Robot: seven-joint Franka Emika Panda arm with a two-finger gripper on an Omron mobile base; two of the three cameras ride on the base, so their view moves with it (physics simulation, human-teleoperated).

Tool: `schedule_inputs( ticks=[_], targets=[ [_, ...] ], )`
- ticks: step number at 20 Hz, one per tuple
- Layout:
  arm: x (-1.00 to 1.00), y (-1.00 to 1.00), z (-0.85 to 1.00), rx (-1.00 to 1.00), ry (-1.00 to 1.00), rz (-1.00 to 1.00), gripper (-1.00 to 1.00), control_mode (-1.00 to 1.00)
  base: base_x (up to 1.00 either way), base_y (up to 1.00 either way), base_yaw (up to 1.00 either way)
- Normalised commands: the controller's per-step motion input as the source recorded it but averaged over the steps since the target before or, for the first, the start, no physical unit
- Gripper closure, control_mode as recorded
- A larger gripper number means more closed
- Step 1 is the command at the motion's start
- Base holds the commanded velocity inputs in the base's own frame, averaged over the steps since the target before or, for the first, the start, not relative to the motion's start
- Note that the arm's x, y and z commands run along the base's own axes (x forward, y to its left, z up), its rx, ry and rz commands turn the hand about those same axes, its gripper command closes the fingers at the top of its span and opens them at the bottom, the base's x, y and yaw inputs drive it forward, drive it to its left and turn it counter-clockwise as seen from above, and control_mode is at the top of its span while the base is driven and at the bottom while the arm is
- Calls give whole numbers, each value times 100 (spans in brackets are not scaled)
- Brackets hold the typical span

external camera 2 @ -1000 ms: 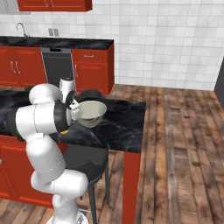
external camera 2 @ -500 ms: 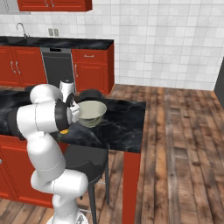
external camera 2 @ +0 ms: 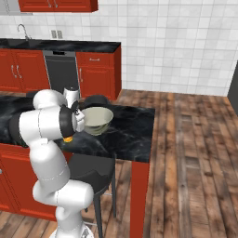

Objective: Place the cup inside the bowl on the dining table and move the bowl to any counter.

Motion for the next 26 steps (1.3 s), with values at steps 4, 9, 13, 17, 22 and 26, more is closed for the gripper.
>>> schedule_inputs(
  ticks=[4, 9, 13, 17, 22, 26],
  targets=[
    [0, 0, -10, 0, 1, 0, -100, -100, 0, 0, 0],
    [0, 0, -6, 0, 1, 0, -100, -100, 0, 0, 0],
    [0, 0, 0, 0, 0, 0, -100, -100, 0, 0, 0],
    [0, 0, 0, 0, 0, 0, -100, -100, 0, 0, 0],
    [0, 0, 0, 0, 0, 0, 100, -100, 0, 0, 0],
    [0, 0, 0, 0, 0, 0, 100, -100, 0, 0, 0]
  ],
)
